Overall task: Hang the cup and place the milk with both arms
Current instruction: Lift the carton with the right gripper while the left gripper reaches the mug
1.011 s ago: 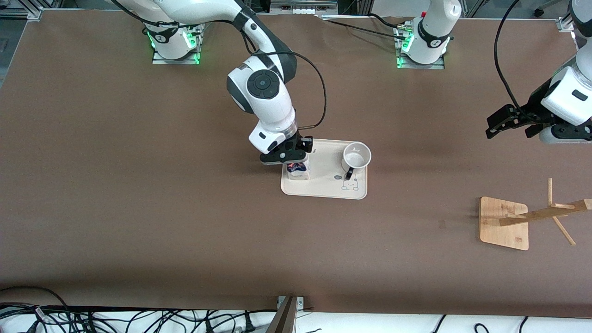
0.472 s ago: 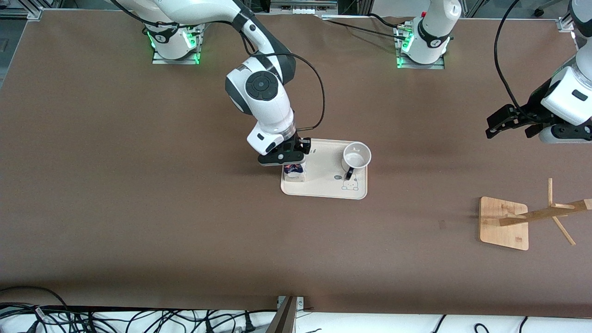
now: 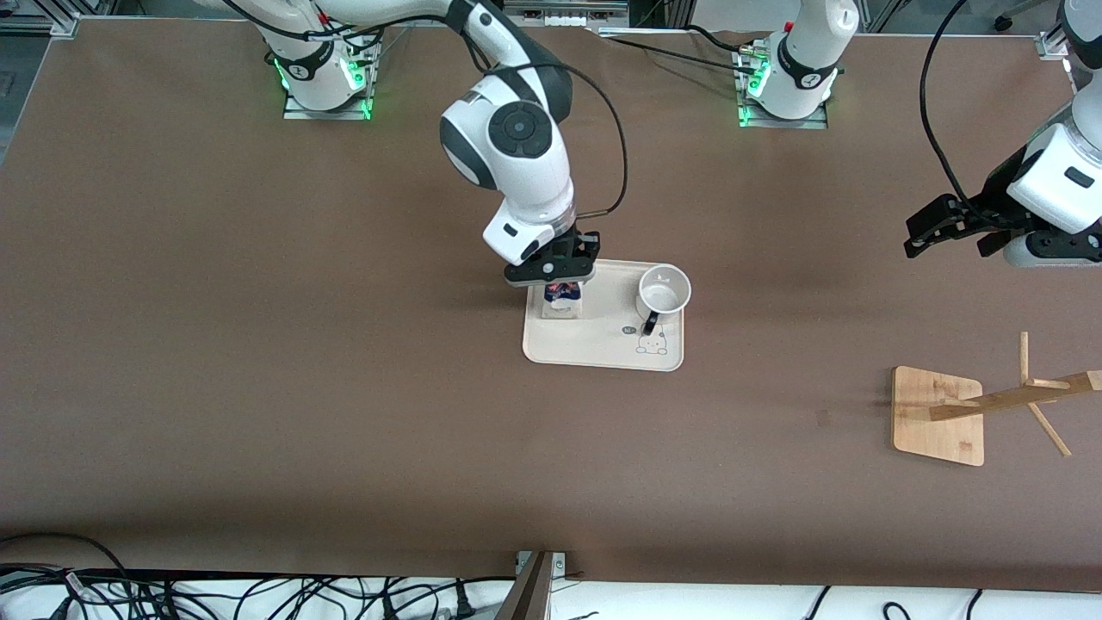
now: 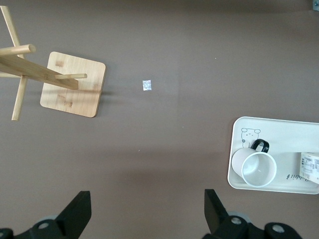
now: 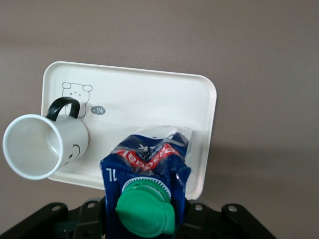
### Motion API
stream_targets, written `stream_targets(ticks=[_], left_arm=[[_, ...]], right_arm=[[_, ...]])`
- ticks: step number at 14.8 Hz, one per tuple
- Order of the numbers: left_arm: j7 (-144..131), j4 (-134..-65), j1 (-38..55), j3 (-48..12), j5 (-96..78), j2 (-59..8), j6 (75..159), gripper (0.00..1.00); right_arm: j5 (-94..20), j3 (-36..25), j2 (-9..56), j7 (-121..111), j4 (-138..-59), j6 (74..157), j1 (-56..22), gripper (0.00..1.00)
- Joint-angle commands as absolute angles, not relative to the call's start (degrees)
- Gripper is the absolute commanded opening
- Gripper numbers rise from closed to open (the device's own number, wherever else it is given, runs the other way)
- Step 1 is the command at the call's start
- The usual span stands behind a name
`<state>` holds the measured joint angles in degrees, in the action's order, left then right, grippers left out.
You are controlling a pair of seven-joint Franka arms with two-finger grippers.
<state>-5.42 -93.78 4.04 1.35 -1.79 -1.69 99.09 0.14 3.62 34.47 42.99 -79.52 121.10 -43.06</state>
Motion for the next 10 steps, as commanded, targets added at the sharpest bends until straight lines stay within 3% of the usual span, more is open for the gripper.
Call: stream_targets(ticks=[1,5,10], left_arm=[[-6.1,-92.4,4.2,1.4,-1.1,-2.3,98.5,1.0],[-6.1,-92.5,4.0,1.4,-1.1,-2.3,98.3,1.0],[-5.8,-92.4,4.4,1.3,-1.1,-2.2,97.1,1.0]], right_arm=[[1.4,2.4,31.3,43.6,-77.4,114.7,-42.7,0.38],[1.1,-3.5,24.9,40.8,-76.2,103.3,-41.4,0.38],[0.6,-4.6,24.2,25.3,-67.2,87.3,-30.5,0.38]])
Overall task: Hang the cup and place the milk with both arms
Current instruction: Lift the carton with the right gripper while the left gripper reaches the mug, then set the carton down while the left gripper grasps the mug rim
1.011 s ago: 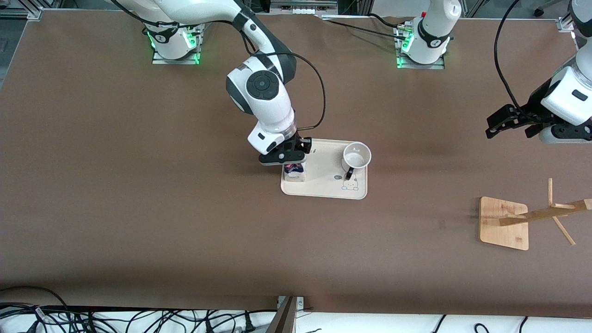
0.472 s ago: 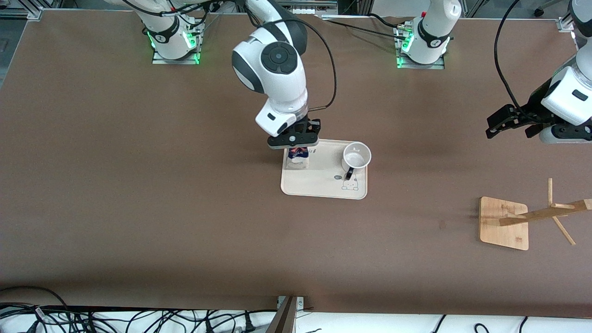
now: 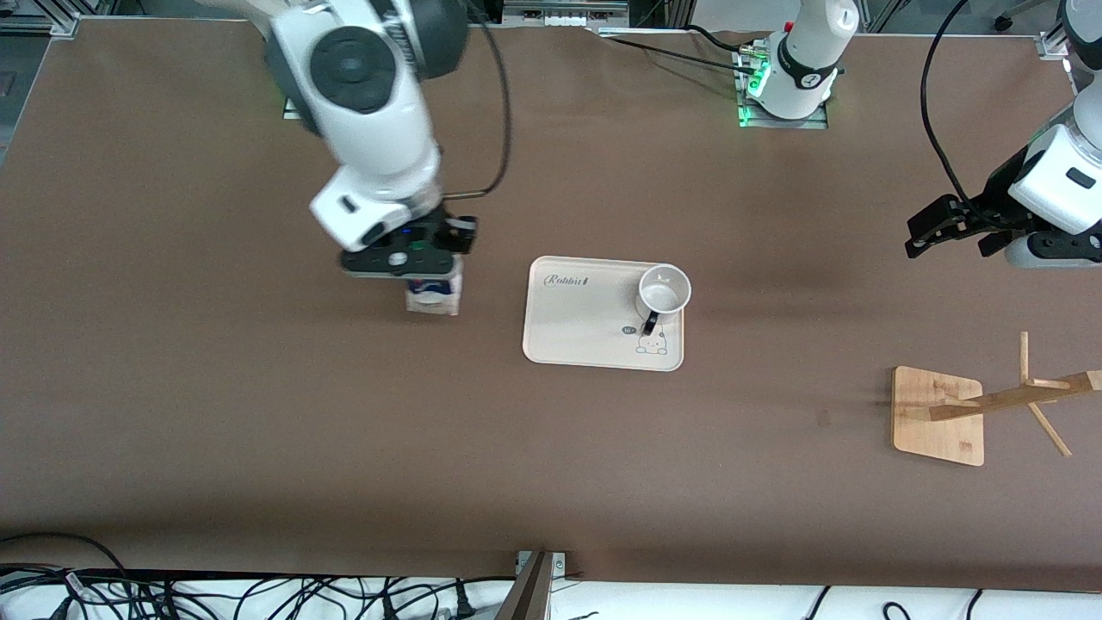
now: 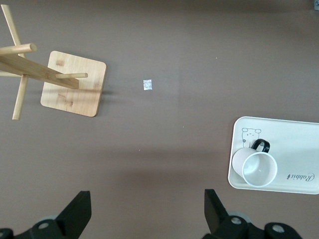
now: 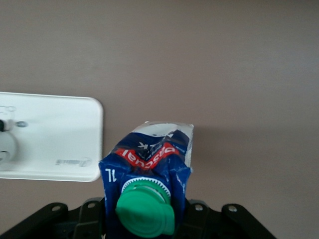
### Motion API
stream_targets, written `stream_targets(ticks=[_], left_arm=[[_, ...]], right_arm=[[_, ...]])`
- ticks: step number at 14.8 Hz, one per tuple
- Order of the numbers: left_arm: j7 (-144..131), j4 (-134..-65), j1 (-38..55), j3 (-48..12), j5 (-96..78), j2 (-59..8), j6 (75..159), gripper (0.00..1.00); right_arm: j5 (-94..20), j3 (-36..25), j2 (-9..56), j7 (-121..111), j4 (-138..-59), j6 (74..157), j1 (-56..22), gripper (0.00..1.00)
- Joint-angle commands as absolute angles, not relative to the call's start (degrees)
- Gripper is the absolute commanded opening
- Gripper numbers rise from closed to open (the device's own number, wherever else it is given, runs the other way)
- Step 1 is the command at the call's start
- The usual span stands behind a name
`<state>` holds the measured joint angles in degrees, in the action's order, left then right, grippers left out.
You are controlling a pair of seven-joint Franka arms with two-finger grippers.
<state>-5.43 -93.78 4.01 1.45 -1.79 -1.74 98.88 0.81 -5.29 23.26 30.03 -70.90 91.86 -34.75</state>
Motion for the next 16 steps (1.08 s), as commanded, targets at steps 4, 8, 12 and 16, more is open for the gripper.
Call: stream_targets(ticks=[4,8,12,16], left_arm=[[-5.7,-91.5,4.6,-1.2,-0.4,-2.5,96.9,1.0],[-5.3,-86.5,6.2,-2.8,-1.5,-8.5,97.3,1.0],[-5.1,-90.2,12.8,-3.3,-1.4,-11.2,99.4,1.0],[-4.8,-95.6,15.7,-3.3,-1.5,-13.6,102.5,1.0]], right_arm=[[-6.3,-4.7,23.8,17.6,-66.7,83.2,-20.6,0.38],[-6.2,-8.6,23.5,12.5,-67.2,77.6,-18.0,0.38],[-6.4,-14.2,22.0,4.2,-72.1,78.2,-18.0,0.38],[-6.4,-17.3,21.9,-0.3,-76.8,82.7,-17.8,0.38]])
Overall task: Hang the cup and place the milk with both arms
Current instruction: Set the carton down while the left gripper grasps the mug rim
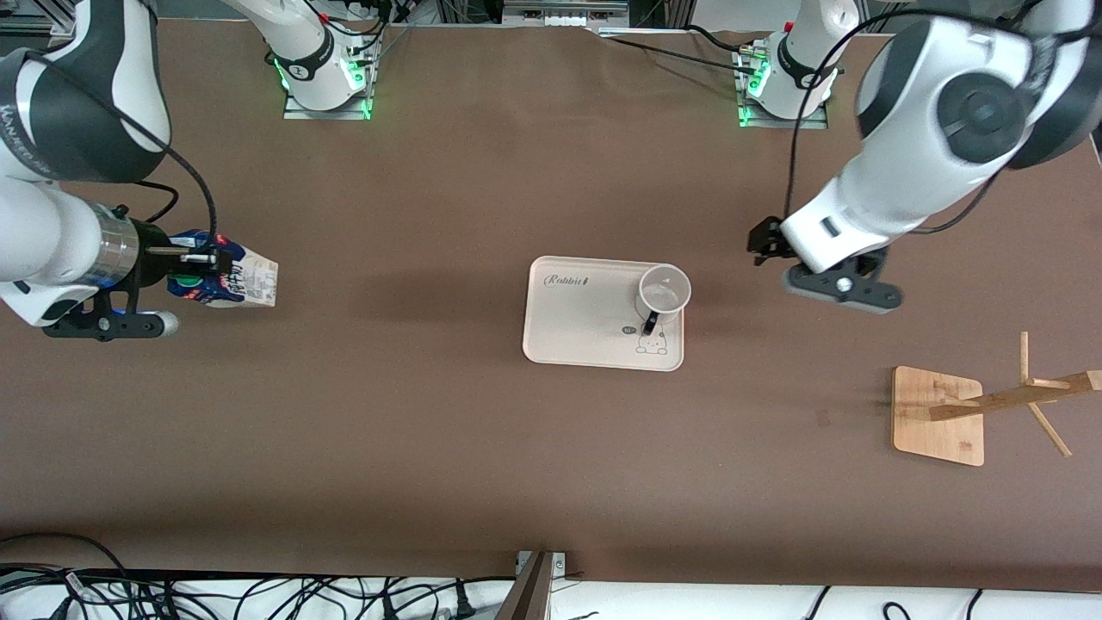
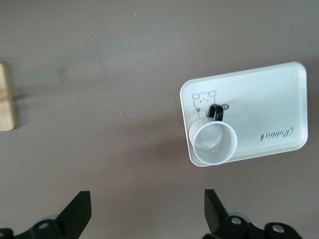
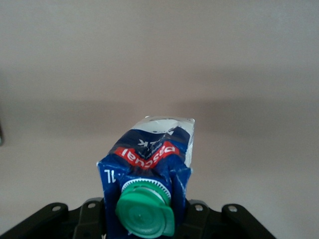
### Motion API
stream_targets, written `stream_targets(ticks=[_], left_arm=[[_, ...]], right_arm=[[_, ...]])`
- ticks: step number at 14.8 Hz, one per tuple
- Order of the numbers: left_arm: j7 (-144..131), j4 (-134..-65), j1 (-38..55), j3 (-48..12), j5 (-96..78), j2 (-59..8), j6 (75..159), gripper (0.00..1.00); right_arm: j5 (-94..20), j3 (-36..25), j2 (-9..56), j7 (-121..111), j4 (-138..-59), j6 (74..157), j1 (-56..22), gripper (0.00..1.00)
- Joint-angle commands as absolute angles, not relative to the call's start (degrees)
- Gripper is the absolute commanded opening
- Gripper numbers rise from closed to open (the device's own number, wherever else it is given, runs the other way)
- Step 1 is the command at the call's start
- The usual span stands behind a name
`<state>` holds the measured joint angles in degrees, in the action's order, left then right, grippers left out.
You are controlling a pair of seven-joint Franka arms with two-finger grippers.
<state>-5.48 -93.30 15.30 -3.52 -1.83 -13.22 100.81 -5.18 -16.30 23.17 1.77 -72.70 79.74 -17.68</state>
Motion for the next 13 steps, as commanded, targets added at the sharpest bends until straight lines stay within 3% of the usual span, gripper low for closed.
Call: stream_targets(ticks=[1,6,8,13], left_arm=[[-4.4,-96.7,15.9,-3.3,-1.6,-14.4,102.7,1.0],[-2.1,-98.3,18.4,-3.5,-8.6,-18.1,106.7,1.0],[-3.1,-99.6,20.9,-3.5,-9.5,-20.0,110.4,1.0],[-9.0,-112.3,26.3,-5.5,-9.5,-21.7,131.5,1.0]], right_arm=[[-6.4,-17.4,21.7,-0.4,-78.6,84.6,-17.8,0.38],[-7.8,-17.3,16.1,-0.4,-95.7,100.8,-17.8,0.38],[-7.7,-16.9,15.3,-0.4,-98.9,104.8,-18.0,0.38],[-8.2,-16.8,14.7,-0.4,-103.7,113.7,-18.0,0.38]])
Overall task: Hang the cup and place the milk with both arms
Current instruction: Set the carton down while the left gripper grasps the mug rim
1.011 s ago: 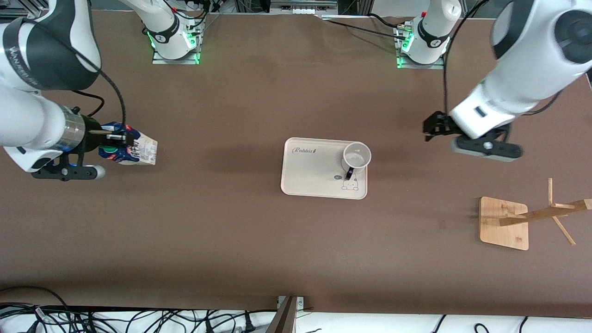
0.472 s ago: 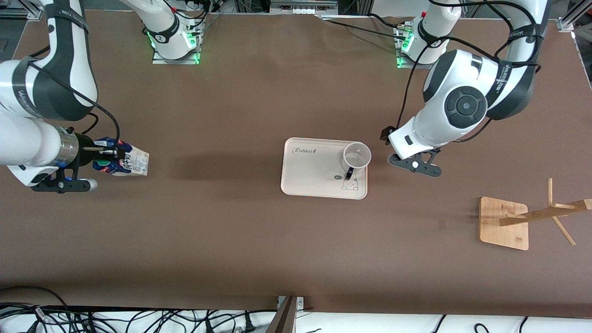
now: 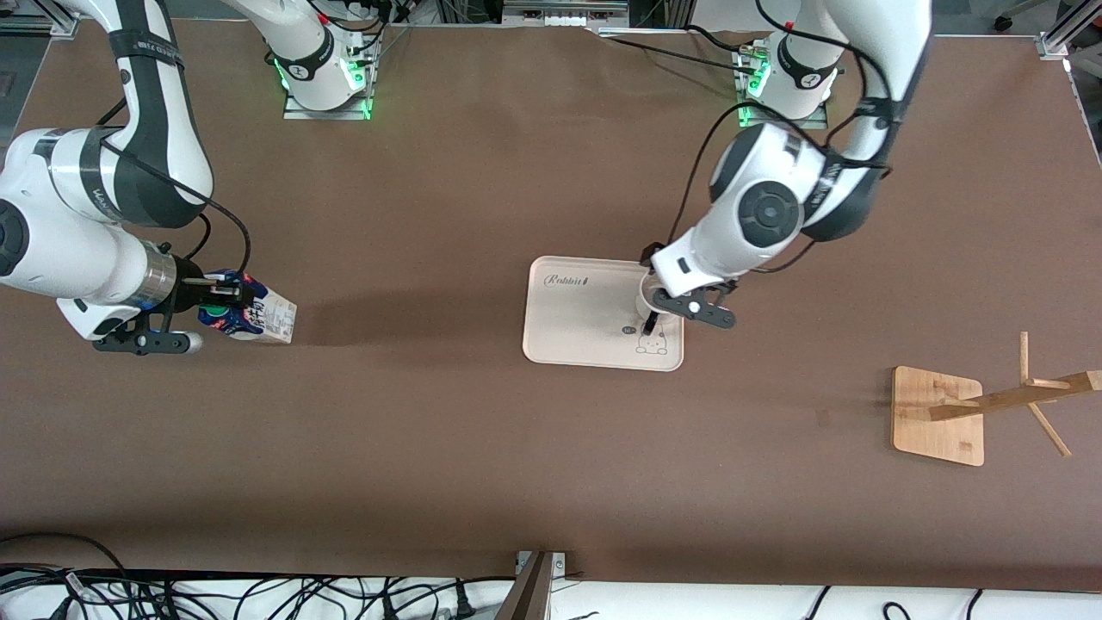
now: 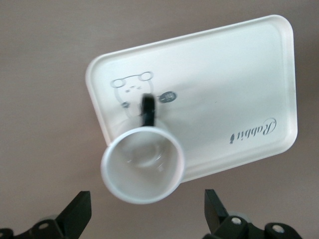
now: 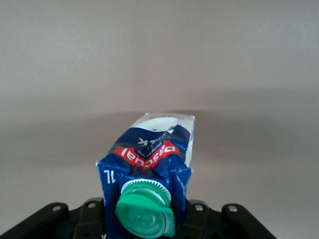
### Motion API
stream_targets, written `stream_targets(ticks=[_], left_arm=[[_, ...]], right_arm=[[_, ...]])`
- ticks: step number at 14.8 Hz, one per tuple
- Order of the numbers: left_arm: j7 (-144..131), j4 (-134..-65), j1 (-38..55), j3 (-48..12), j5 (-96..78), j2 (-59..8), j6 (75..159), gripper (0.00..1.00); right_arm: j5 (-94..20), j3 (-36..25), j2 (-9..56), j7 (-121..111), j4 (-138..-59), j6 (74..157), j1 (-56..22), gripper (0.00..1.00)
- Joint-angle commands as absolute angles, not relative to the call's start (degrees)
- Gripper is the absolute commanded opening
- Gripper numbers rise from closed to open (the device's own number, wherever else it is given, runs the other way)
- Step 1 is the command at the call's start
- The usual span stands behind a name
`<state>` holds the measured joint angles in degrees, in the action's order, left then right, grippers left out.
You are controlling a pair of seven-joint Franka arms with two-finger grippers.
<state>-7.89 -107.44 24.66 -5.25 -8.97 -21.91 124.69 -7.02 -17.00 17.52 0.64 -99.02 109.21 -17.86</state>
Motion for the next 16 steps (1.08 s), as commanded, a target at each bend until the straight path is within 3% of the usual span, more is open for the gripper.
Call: stream_targets(ticks=[1,7,8,9,10,16], left_arm=[[-9.0,-112.8,26.9,-5.5,-9.2,-22.6,133.3,1.0],[-8.8,-112.7,28.5,-5.4,-9.1,-26.8,138.3,1.0],[-8.7,-112.6,28.8,-5.4,-8.9,-27.2,138.5,0.71],[-8.2,-112.4,29.4,-5.4,-6.6,-27.6,138.5,0.26],[-7.7,-112.2,29.4,-5.4,-3.0,-27.9,138.4,0.03],[-8.3,-111.2,28.7,-4.0,1.8,-26.6,138.4,0.0]], right_arm=[[-8.2,-16.8,14.8,-0.4,-104.5,115.0,-18.0,0.39],[-8.1,-16.3,14.7,-4.6,-107.8,114.7,-18.0,0.39],[-8.1,-16.3,14.8,-7.4,-107.8,114.1,-18.0,0.39],[-8.1,-16.3,14.8,-9.5,-107.8,113.7,-18.0,0.39],[-8.1,-16.3,14.8,-10.1,-107.8,113.3,-18.0,0.39],[-8.2,-16.3,15.4,-10.9,-107.8,114.3,-18.2,0.39]])
